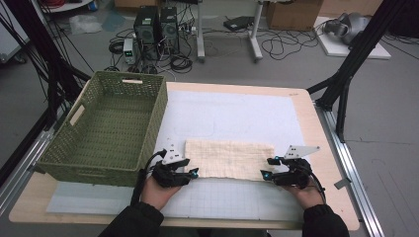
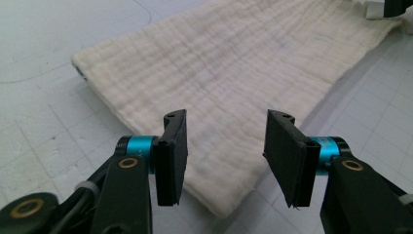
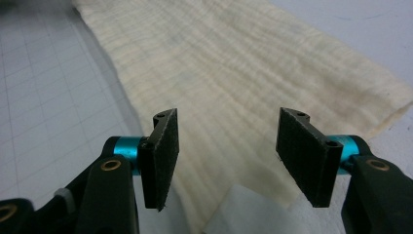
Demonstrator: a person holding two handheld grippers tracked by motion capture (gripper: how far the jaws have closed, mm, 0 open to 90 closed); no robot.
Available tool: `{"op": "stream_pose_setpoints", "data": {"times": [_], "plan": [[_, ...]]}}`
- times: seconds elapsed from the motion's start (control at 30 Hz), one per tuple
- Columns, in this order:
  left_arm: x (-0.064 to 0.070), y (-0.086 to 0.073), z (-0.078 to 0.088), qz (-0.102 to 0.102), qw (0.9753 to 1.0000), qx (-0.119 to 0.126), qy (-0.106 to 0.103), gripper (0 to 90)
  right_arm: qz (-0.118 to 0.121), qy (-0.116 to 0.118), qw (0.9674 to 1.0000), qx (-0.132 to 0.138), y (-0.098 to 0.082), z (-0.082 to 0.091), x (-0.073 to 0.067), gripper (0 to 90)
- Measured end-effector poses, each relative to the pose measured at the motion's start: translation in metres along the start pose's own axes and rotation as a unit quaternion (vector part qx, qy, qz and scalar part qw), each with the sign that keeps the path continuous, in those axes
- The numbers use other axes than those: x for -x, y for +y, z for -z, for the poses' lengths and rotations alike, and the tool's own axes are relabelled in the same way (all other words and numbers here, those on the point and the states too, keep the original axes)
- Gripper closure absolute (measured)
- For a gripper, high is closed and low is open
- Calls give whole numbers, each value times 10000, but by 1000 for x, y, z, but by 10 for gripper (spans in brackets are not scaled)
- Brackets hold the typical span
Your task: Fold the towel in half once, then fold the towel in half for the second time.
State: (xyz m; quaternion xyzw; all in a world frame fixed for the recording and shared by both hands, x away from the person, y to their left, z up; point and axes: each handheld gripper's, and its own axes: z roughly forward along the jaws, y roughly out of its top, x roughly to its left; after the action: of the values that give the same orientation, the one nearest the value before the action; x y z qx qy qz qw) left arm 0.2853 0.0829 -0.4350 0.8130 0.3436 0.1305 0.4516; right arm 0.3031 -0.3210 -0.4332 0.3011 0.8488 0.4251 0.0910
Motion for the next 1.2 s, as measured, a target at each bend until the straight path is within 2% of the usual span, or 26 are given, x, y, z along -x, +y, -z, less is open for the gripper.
{"op": "stream_pose_setpoints", "data": {"times": [0.57, 1.0, 1.13, 1.2], "plan": [[0, 1, 2, -23, 10000, 34, 63, 509, 107, -13, 9999, 85, 1, 3, -1, 407], [1, 0, 0, -53, 9999, 20, 102, 504, 146, 12, 9999, -1, 1, 1, -2, 406], [0, 1, 0, 5, 9999, 55, 129, 498, -7, 68, 9999, 96, 2, 2, -1, 414], [0, 5, -1, 54, 9998, 125, 167, 525, -82, 128, 9998, 150, 5, 2, 3, 446]]}}
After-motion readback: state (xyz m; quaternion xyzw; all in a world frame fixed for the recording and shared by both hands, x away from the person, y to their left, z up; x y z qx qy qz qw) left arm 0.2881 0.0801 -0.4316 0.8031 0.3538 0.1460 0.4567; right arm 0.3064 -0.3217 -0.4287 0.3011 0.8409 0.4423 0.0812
